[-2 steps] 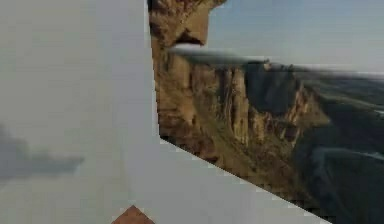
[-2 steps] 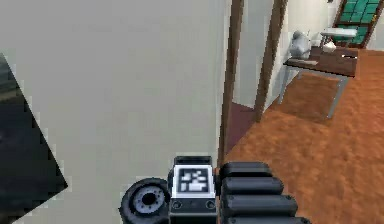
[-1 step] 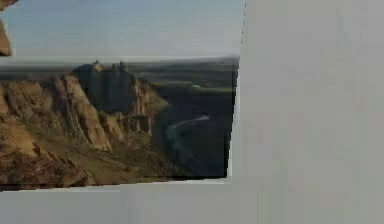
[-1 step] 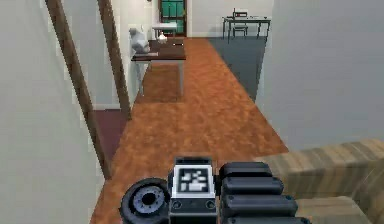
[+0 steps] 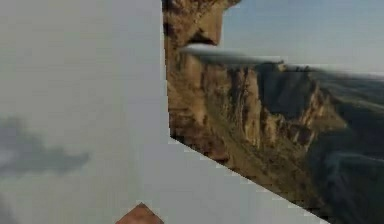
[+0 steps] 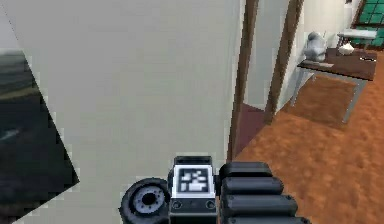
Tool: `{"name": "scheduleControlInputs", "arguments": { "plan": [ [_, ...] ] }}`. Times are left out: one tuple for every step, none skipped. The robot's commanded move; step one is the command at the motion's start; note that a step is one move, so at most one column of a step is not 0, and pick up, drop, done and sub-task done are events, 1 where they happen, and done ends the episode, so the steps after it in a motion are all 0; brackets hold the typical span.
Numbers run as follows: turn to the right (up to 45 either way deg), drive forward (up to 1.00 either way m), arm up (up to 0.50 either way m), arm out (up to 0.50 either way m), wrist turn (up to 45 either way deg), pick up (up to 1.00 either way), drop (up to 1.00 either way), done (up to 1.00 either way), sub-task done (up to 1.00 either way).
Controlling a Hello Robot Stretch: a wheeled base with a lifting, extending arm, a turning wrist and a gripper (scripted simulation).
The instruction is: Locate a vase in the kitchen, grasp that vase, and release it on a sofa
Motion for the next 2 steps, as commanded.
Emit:
{"name": "scheduleControlInputs", "arguments": {
  "plan": [
    [-45.0,0.0,0.0,0.0,0.0,0.0,0.0,0.0,0.0],
    [-9.0,0.0,0.0,0.0,0.0,0.0,0.0,0.0,0.0]
  ]
}}
